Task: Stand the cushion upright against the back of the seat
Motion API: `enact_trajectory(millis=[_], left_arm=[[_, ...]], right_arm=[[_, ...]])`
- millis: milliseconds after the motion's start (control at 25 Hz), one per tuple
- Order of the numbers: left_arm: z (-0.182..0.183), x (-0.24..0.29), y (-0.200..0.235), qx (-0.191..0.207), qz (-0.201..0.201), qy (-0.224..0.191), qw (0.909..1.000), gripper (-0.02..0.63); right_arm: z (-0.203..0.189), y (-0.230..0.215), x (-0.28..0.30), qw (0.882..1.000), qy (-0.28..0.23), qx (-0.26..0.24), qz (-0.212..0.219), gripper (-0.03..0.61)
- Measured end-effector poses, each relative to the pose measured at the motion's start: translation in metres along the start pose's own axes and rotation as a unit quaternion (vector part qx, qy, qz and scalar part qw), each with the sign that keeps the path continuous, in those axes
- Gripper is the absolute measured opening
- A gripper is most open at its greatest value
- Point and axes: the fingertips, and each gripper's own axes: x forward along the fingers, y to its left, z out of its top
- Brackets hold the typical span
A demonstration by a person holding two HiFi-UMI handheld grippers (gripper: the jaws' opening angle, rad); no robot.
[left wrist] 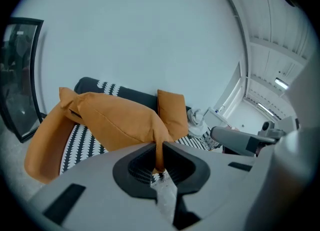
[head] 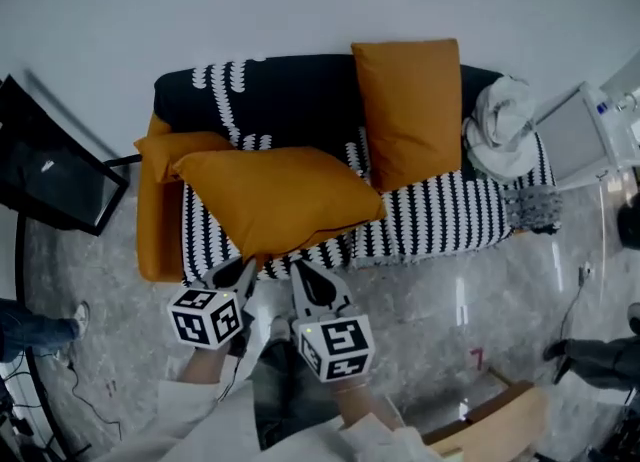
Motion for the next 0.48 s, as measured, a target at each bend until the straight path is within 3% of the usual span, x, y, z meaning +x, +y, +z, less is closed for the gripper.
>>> enact_trajectory(millis=[480], left_arm=[[0.077, -0.022, -0.026, 0.013, -0.028, -0.044, 0.9985, 0.04]], right_arm=[[0.068, 0.022, -0.011, 0.999, -0.04, -0.027, -0.004, 0.012]])
